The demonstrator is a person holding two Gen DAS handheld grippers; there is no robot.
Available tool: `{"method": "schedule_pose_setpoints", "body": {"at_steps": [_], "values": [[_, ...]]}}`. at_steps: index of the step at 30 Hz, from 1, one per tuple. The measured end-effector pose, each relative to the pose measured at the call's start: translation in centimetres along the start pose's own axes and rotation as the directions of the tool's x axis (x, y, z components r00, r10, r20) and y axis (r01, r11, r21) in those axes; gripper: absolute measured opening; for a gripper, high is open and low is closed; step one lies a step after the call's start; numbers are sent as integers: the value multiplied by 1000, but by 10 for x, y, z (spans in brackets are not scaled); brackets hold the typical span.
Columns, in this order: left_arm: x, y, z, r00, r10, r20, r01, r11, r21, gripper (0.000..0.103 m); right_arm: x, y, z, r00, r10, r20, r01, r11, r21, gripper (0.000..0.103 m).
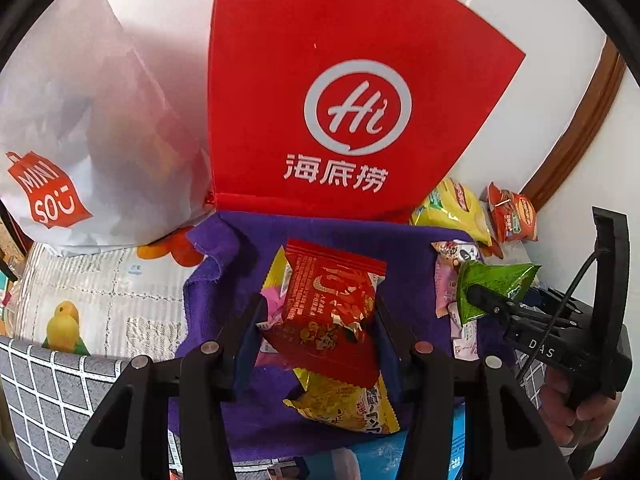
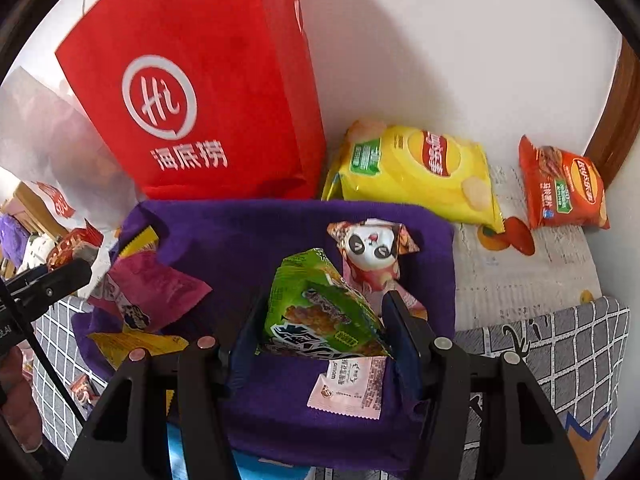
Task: Organize snacks
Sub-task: 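Open both grippers to drop the green bag and red packet on the towel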
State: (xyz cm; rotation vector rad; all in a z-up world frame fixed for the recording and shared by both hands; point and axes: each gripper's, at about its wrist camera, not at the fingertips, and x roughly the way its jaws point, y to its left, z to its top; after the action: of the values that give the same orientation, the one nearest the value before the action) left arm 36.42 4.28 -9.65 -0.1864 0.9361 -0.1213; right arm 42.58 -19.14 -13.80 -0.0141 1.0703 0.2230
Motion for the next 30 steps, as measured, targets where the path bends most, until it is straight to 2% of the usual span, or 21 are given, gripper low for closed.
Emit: {"method": "schedule_pose_setpoints", "body": {"at_steps": [4, 10, 22, 30], "values": [[5, -1, -1, 1000, -2, -20, 2, 1000, 1, 49, 9, 1, -2, 999, -9, -38, 9, 1000, -2, 59], [10, -5, -3, 999, 0, -42, 1, 1000, 10, 49, 11, -2, -3, 998, -33, -44, 34, 999, 9, 60], [16, -10, -5, 998, -6, -60, 7, 1000, 29, 50, -1, -5, 0, 999, -40, -4, 40, 999, 37, 60], [22, -12, -6, 997, 31, -71, -29, 999, 36, 53, -12, -1, 1, 999, -41, 31, 40, 999, 20, 61]]}}
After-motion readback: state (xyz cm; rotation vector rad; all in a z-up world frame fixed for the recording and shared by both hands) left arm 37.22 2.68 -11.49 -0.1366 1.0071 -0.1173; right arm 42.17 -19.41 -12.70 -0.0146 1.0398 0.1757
